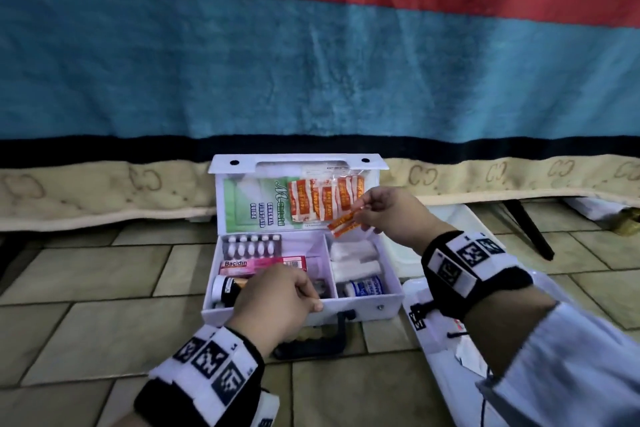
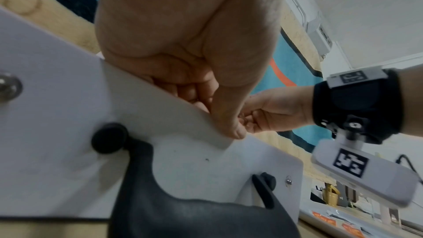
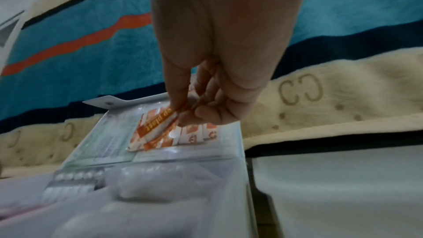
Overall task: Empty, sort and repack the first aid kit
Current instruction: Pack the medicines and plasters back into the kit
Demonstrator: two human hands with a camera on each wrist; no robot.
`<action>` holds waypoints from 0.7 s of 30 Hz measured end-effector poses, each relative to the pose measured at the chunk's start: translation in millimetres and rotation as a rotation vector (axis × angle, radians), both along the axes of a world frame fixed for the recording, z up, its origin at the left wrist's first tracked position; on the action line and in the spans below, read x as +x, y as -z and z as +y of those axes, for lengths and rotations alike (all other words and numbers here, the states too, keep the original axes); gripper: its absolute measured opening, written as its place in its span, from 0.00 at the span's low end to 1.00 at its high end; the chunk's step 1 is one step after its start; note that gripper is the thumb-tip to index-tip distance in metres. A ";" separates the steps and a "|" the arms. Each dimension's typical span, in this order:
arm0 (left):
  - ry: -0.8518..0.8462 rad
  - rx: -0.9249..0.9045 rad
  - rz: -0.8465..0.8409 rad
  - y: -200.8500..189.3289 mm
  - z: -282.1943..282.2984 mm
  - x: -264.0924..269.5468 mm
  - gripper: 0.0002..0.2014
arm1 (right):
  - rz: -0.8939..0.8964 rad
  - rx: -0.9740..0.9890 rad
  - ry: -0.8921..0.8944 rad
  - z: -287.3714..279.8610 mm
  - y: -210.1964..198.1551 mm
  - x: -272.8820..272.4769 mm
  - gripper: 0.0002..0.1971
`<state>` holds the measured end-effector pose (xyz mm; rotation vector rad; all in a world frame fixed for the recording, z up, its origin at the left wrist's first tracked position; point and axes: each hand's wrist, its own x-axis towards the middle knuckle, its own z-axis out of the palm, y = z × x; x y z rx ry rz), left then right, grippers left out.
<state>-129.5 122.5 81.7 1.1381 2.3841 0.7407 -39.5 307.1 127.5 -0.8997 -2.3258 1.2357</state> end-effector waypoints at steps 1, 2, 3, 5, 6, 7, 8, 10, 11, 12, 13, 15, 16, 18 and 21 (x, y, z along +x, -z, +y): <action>-0.003 0.001 -0.002 0.6 -0.2 -0.2 0.15 | 0.049 0.002 0.019 2.3 -3.4 -6.8 0.12; -0.004 0.003 -0.001 0.9 -0.4 -0.2 0.14 | 0.130 -0.007 0.041 4.8 -7.7 -14.0 0.13; 0.001 0.005 0.002 1.0 -0.5 -0.3 0.14 | 0.225 -0.021 0.067 7.8 -12.6 -20.8 0.14; 0.018 0.005 0.010 1.2 -0.6 -1.3 0.14 | 0.365 -0.017 0.126 16.4 -21.2 -33.7 0.14; 0.024 0.003 0.011 1.1 -0.5 -1.7 0.13 | 0.384 0.016 0.151 20.4 -24.5 -39.1 0.14; 0.028 0.003 0.012 1.1 -0.7 -1.9 0.13 | 0.363 0.078 0.168 23.7 -26.9 -43.4 0.13; 0.028 0.006 0.013 1.3 -0.9 -2.1 0.13 | 0.314 0.156 0.167 26.5 -28.5 -46.3 0.13; 0.021 0.014 0.023 1.9 -1.7 -2.5 0.12 | 0.180 0.326 0.132 27.0 -31.0 -48.8 0.10; 0.018 0.018 0.030 2.6 -1.9 -2.6 0.12 | 0.129 0.389 0.104 26.4 -31.5 -49.6 0.08; 0.016 0.022 0.033 3.4 -1.9 -2.7 0.11 | 0.079 0.439 0.070 26.1 -31.3 -50.2 0.05; 0.016 0.027 0.036 4.0 -1.7 -2.8 0.11 | 0.024 0.488 0.037 25.9 -31.2 -50.6 0.04; 0.019 0.036 0.038 4.6 -1.9 -3.2 0.09 | -0.064 0.560 -0.006 26.2 -30.6 -52.7 0.05; 0.020 0.038 0.035 4.8 -1.9 -3.3 0.08 | -0.088 0.566 -0.013 25.9 -31.7 -53.5 0.06; 0.022 0.040 0.029 5.5 -2.1 -3.5 0.09 | -0.119 0.572 -0.023 25.9 -35.0 -55.3 0.08; 0.021 0.042 0.026 6.2 -1.9 -3.7 0.10 | -0.221 0.642 -0.086 26.7 -40.7 -59.9 0.12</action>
